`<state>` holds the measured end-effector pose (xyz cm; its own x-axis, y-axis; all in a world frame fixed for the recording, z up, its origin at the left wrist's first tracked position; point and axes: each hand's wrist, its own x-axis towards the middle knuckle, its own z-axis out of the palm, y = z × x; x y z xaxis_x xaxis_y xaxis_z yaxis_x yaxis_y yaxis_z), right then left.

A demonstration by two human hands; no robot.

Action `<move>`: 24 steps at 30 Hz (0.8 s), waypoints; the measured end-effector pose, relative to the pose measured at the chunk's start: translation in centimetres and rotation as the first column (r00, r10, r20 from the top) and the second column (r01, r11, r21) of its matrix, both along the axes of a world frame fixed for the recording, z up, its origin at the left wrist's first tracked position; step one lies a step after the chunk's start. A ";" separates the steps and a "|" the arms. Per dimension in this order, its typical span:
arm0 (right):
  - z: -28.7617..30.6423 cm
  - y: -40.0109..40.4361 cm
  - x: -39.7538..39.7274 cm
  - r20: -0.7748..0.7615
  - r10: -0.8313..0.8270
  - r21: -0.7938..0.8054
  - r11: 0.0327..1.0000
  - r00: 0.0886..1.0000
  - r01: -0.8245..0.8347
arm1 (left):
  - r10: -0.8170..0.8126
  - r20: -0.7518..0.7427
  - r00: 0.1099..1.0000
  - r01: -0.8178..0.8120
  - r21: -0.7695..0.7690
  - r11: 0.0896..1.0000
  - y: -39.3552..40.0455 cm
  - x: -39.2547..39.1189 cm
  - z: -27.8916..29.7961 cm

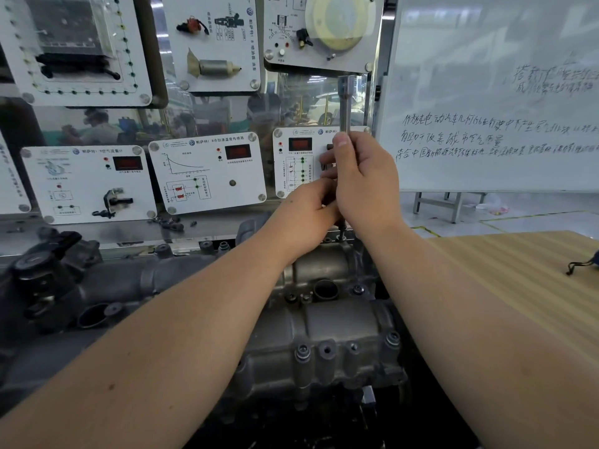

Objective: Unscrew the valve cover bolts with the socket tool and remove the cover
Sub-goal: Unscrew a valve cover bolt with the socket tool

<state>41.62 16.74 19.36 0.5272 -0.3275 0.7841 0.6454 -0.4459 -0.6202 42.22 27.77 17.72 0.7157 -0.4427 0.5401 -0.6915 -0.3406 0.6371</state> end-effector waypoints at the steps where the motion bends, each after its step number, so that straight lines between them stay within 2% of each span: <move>1: 0.0 0.1 0.0 -0.004 0.002 0.005 1.000 1.000 -0.002 | -0.003 -0.005 1.000 0.003 0.006 1.000 0.0 -0.1 0.0; 7: -0.1 -0.1 0.1 0.004 0.059 0.037 0.998 0.998 -0.060 | 0.019 -0.013 1.000 -0.019 0.002 1.000 -0.1 -0.3 0.1; 13: 0.0 0.0 0.0 0.020 -0.008 -0.018 1.000 1.000 0.009 | 0.021 -0.043 0.999 -0.022 -0.030 0.999 -0.1 -0.2 0.0; 21: 0.0 -0.1 0.3 0.016 0.028 0.010 1.000 0.999 -0.028 | 0.013 -0.046 0.999 -0.015 -0.039 0.999 -0.2 0.0 0.0; 24: 0.0 -0.1 0.2 0.031 -0.012 -0.009 1.000 0.999 0.012 | 0.005 -0.073 0.997 -0.009 -0.054 0.999 -0.2 0.0 0.0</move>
<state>41.80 16.69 19.40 0.4986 -0.3264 0.8030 0.6590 -0.4591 -0.5958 42.22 27.53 17.70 0.7570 -0.4093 0.5094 -0.6403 -0.3091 0.7032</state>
